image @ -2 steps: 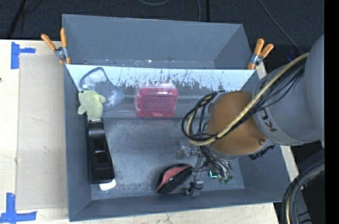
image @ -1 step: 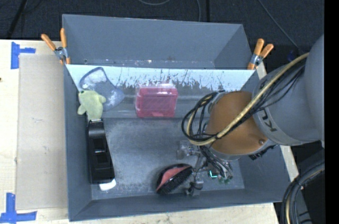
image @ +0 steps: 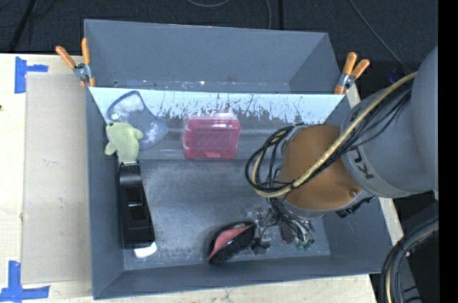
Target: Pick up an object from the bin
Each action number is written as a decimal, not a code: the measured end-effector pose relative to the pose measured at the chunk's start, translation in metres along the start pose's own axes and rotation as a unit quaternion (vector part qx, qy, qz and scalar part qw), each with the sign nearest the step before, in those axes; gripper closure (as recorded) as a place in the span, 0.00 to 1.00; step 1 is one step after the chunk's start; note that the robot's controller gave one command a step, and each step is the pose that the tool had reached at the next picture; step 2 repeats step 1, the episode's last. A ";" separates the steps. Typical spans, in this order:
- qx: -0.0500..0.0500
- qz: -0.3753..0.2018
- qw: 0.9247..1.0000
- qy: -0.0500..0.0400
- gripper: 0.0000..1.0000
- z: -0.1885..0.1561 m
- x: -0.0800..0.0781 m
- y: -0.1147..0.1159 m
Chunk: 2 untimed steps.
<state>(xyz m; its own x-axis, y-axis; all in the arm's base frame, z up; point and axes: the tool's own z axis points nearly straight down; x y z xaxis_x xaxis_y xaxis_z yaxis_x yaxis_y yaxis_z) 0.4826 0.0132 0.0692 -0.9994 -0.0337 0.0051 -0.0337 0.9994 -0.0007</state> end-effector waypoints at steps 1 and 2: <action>0.000 0.000 1.000 0.000 1.00 0.000 0.000 0.000; 0.000 0.000 1.000 0.000 1.00 0.000 0.000 0.000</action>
Offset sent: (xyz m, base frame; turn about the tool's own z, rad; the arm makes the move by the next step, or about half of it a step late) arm 0.0084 -0.0125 0.1124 0.0652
